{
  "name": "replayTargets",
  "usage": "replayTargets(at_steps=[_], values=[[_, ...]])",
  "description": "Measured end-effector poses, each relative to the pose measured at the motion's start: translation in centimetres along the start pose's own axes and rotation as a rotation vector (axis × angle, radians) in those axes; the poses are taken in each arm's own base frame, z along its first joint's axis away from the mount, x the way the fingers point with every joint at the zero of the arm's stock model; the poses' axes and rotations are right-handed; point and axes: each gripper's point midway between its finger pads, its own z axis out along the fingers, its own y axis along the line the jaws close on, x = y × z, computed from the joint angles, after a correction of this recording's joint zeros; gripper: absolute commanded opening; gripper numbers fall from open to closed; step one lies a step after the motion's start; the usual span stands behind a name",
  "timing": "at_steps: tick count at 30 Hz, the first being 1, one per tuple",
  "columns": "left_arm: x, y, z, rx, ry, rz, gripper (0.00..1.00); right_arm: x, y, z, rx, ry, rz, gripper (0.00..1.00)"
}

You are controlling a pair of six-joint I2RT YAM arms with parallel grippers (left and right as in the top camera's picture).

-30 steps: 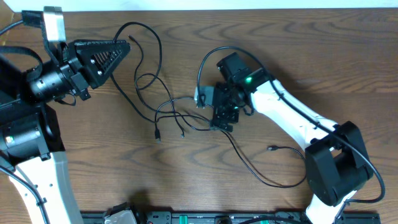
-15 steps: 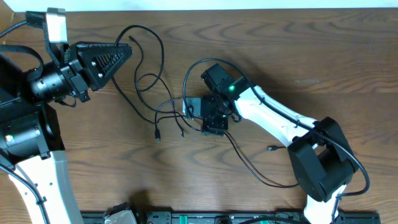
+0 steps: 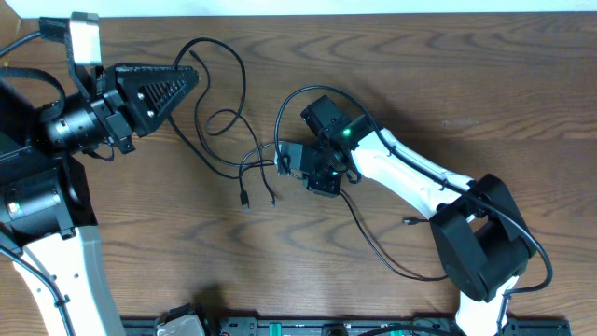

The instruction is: Untangle cables

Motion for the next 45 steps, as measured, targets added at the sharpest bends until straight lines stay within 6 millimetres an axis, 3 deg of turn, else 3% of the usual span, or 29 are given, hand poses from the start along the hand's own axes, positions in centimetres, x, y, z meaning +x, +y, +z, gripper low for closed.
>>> replayTargets(at_steps=[4,7,10,12,14,16,18,23,26,30,34,35,36,39,45], values=[[0.1,0.0,0.0,0.0,0.001,-0.008,0.07,0.1,-0.9,-1.2,0.074,0.02,0.063,0.01],[0.2,0.1,0.0,-0.001,0.002,-0.018,0.08,-1.2,-2.1,-4.9,0.191,-0.014,0.084,0.01],[0.4,0.3,0.0,-0.002,0.004,-0.032,0.07,-4.0,-3.5,-11.8,0.376,-0.113,0.071,0.01],[0.5,0.3,0.0,-0.003,0.005,-0.033,0.07,-5.9,-4.0,-18.6,0.55,-0.21,0.062,0.01],[0.6,0.3,0.0,-0.003,0.005,-0.034,0.07,-6.4,-4.2,-24.9,0.719,-0.289,0.071,0.01],[0.6,0.3,0.0,-0.003,0.005,-0.031,0.07,-5.6,-4.1,-30.9,0.887,-0.341,0.11,0.01],[0.6,0.3,0.0,-0.003,0.006,-0.031,0.07,-2.8,-4.3,-37.1,1.084,-0.356,0.195,0.01],[0.6,0.4,0.0,-0.003,0.005,-0.025,0.07,7.2,-4.7,-48.5,1.524,-0.266,0.504,0.01],[0.6,0.4,0.0,-0.003,0.005,-0.021,0.07,14.0,-2.9,-54.8,1.78,-0.215,0.733,0.01],[0.6,0.4,0.0,-0.003,0.006,-0.018,0.07,20.8,1.9,-61.2,2.066,-0.253,1.012,0.01],[0.6,0.4,0.0,-0.003,0.006,-0.018,0.07,24.3,6.5,-64.3,2.239,-0.446,1.209,0.01],[0.6,0.4,0.0,-0.003,0.006,-0.018,0.08,24.3,6.6,-64.3,2.242,-0.464,1.216,0.01],[0.6,0.4,0.0,-0.003,0.006,-0.018,0.07,24.3,6.4,-64.5,2.221,-0.579,1.228,0.01],[0.7,0.4,0.0,-0.003,0.006,-0.02,0.08,23.9,4.2,-64.0,2.132,-0.711,1.225,0.01],[0.7,0.4,0.0,-0.003,0.006,-0.021,0.07,22.3,-2.0,-61.1,1.871,-0.809,1.175,0.01]])
